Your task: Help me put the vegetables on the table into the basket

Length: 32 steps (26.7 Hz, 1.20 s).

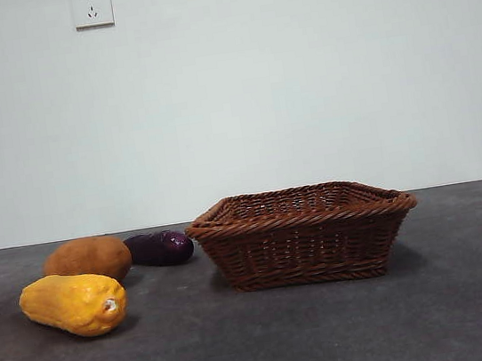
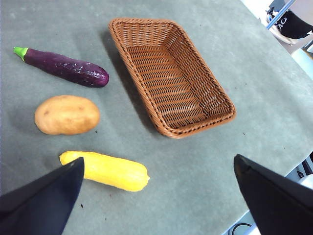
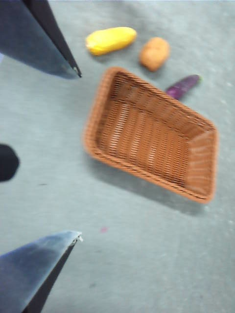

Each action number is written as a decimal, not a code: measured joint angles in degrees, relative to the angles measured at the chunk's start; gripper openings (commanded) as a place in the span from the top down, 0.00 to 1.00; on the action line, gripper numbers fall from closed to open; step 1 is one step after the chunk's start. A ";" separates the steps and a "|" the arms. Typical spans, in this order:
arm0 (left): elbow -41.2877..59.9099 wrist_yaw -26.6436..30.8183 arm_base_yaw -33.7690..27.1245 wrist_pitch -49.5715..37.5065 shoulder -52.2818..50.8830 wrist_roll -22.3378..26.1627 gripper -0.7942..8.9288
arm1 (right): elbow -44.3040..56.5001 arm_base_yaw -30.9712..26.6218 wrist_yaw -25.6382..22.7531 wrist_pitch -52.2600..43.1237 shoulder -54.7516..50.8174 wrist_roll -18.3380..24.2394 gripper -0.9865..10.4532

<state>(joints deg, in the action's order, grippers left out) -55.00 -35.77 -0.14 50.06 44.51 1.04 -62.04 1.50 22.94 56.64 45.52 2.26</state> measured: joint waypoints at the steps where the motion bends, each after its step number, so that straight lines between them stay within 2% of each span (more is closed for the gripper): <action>1: -0.85 0.00 0.00 -0.17 0.96 0.00 0.17 | -0.04 0.00 0.22 -2.60 2.16 -0.77 0.34; 8: -2.03 0.00 0.00 -1.92 5.73 -0.68 0.17 | -6.56 2.29 1.07 -12.55 26.05 -4.46 0.34; 15: -2.03 0.02 0.00 -2.60 6.60 -0.70 0.17 | -20.76 8.50 -2.54 -13.14 50.42 -4.87 0.34; 19: -2.03 1.18 0.00 -2.60 7.26 -0.70 0.17 | -24.50 11.52 -5.09 -14.27 59.06 -5.11 0.34; 25: -2.03 1.70 0.00 -2.60 7.54 -0.70 0.17 | -24.59 13.20 -6.01 -16.33 67.36 -6.14 0.34; 26: -2.03 1.70 0.00 -2.60 7.54 -0.72 0.17 | -24.59 13.38 -6.03 -16.44 68.28 -6.19 0.39; 28: -2.03 1.75 0.00 -2.60 7.56 -0.70 0.17 | -24.59 13.44 -6.67 -16.72 69.92 -6.56 0.60; 30: -2.03 3.37 0.00 -2.60 7.58 -0.72 0.17 | -24.59 13.44 -6.71 -17.46 70.38 -6.82 0.75; 32: -2.03 4.42 0.00 -2.60 7.61 -0.83 0.17 | -24.59 13.46 -6.69 -17.57 70.40 -6.82 0.87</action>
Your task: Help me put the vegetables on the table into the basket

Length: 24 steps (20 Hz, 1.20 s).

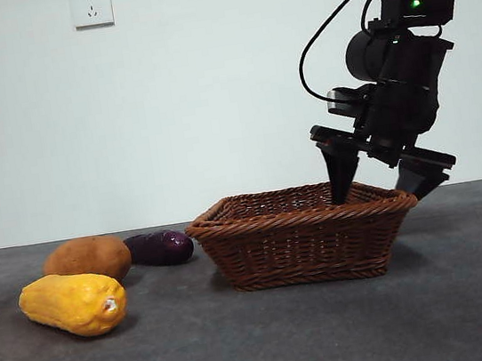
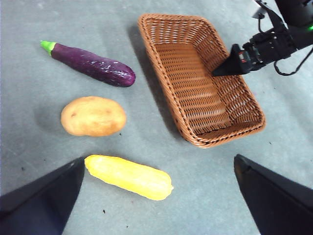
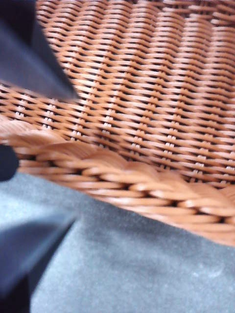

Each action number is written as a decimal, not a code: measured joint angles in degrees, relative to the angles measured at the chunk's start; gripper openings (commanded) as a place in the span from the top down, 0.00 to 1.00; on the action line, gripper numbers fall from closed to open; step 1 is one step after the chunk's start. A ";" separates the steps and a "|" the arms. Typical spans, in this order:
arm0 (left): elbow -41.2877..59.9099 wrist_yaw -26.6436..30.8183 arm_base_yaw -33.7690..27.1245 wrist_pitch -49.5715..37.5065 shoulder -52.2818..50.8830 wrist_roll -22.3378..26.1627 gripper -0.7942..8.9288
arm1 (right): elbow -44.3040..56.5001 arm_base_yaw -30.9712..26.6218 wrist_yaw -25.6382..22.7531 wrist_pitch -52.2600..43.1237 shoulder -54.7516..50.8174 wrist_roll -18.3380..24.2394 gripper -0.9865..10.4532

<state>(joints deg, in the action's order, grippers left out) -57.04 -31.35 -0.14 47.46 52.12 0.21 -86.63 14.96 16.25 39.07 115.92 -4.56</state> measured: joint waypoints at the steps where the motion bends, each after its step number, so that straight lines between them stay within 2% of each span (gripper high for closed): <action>1: 0.00 0.15 0.00 0.00 0.00 -0.04 0.17 | 0.00 0.00 0.00 0.09 0.00 0.00 0.87; 2: 0.00 0.17 0.00 0.00 0.00 -0.07 0.17 | 0.00 -0.02 0.00 0.09 0.00 -0.02 0.87; 3: 0.00 0.37 0.00 0.00 0.00 -0.24 0.18 | 0.00 -0.02 -0.02 0.07 0.00 -0.11 0.92; 6: 0.00 3.08 0.00 0.22 0.33 -0.90 0.18 | -0.17 0.04 0.74 -0.59 0.00 -2.71 0.92; 11: 0.00 4.33 0.00 2.29 2.23 -1.46 0.18 | -0.24 0.04 1.16 0.04 -1.57 -3.39 0.92; 16: 0.00 4.42 0.11 2.29 6.78 -4.02 0.18 | -0.98 -0.09 0.20 0.63 -17.55 -1.77 0.92; 19: 0.00 5.35 2.43 1.90 11.89 -7.93 0.18 | -1.22 -0.17 0.22 0.59 -26.71 -0.17 0.92; 24: 0.00 14.03 10.05 -3.82 21.92 -17.53 0.18 | -1.25 -0.17 0.24 4.61 -35.71 3.69 0.92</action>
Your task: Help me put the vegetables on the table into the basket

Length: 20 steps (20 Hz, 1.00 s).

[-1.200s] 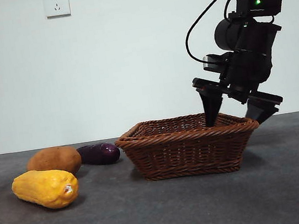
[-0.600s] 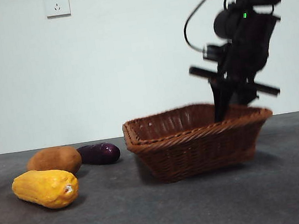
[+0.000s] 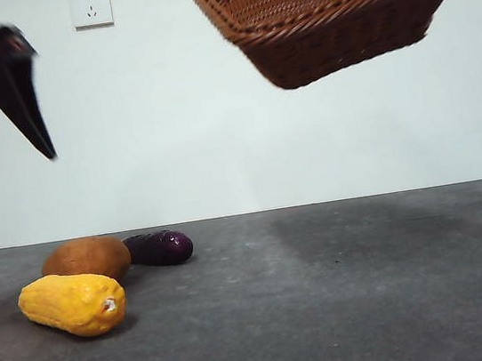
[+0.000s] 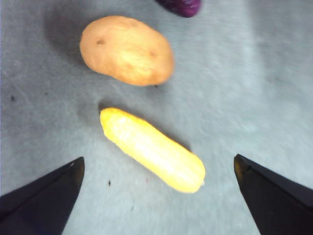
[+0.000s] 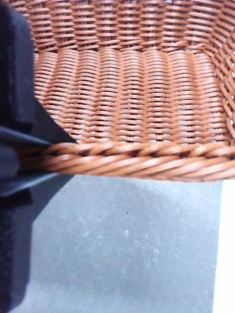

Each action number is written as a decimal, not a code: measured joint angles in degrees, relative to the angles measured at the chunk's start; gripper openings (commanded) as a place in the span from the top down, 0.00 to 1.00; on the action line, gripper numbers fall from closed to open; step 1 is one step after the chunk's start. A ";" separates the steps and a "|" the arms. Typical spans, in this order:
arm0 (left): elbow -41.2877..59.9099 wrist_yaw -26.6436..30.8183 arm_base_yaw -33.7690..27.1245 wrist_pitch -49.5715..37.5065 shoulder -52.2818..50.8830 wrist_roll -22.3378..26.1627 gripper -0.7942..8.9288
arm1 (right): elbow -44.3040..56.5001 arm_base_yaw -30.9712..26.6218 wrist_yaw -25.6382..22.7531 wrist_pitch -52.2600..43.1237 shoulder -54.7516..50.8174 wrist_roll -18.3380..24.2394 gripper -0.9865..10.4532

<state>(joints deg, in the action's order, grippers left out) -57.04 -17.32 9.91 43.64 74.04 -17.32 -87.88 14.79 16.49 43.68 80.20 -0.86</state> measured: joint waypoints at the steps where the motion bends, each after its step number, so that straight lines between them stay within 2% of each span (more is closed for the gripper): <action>1: 0.00 1.14 0.72 -0.33 1.36 -1.51 0.18 | 0.00 0.00 0.00 0.92 -0.68 0.48 0.92; 3: 0.00 3.56 2.38 -0.28 4.55 -4.96 0.18 | 0.00 0.00 0.00 2.51 -1.60 1.79 0.92; 13: 0.00 6.67 9.57 -4.68 15.15 -21.66 0.18 | 0.00 0.02 2.45 4.57 -2.38 4.22 0.92; 18: 0.00 6.97 9.84 -5.25 18.16 -25.88 0.18 | 0.00 0.04 2.62 5.57 -2.38 4.79 0.92; 19: 0.00 7.80 9.94 -5.44 18.43 -26.40 0.22 | 0.00 0.07 3.08 5.55 -2.38 4.79 0.92; 20: 0.00 8.72 10.05 -5.46 18.58 -26.75 0.30 | 0.00 0.07 3.43 5.55 -2.38 4.81 0.92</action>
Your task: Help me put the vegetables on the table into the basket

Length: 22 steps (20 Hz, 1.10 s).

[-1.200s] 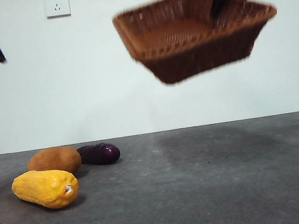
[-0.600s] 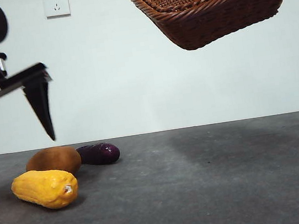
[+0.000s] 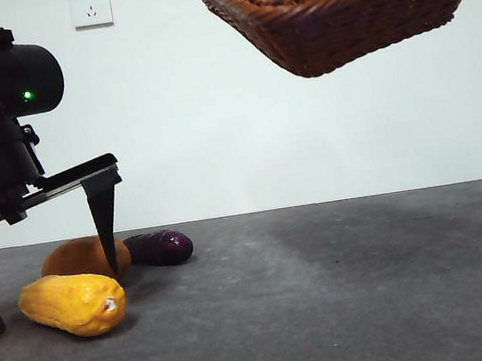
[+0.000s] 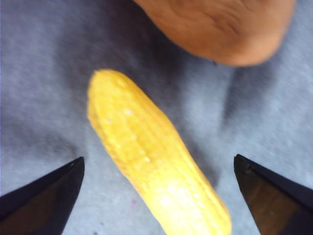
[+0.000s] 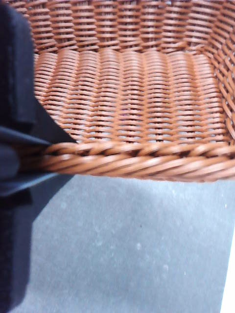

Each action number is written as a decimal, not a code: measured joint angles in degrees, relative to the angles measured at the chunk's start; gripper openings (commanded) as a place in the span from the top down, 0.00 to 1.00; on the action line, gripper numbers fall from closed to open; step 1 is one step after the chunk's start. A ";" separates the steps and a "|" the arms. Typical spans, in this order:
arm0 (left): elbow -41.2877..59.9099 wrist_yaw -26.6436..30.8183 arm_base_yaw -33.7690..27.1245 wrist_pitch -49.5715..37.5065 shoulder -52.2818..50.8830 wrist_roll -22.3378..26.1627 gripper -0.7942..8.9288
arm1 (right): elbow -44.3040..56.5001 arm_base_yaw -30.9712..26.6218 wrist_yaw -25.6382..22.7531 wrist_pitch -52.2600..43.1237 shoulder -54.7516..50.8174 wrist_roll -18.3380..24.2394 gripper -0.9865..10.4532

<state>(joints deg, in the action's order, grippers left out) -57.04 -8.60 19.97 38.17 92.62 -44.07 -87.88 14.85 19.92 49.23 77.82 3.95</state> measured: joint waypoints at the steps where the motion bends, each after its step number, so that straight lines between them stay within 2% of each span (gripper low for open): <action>1: 0.00 0.79 0.07 0.02 0.15 -0.15 0.40 | 0.00 0.00 0.17 0.00 0.00 -0.02 0.92; 3: 0.00 0.96 0.07 -0.50 0.37 -0.42 0.51 | 0.00 0.00 0.31 0.00 0.00 0.00 0.92; 6: 0.00 0.96 0.09 -1.46 0.70 -0.57 0.61 | 0.00 0.00 0.46 -0.02 0.00 0.00 0.92; 9: 0.00 0.96 0.26 -2.03 0.70 -0.57 0.79 | 0.00 0.00 0.48 -0.02 0.00 0.20 0.92; 12: 0.00 0.96 0.92 -3.58 0.70 -0.59 0.93 | 0.00 0.00 0.48 0.00 0.00 0.42 0.92; 17: 0.00 0.92 2.03 -3.98 0.70 0.74 0.93 | 0.00 0.00 0.48 0.66 0.00 0.42 0.92; 22: 0.00 -0.50 3.06 -3.93 0.00 9.77 0.93 | 0.00 0.04 -0.44 3.78 0.00 0.42 0.92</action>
<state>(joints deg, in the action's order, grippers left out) -57.04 -9.10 23.03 34.24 92.62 -34.30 -87.88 14.90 19.49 53.01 77.82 4.36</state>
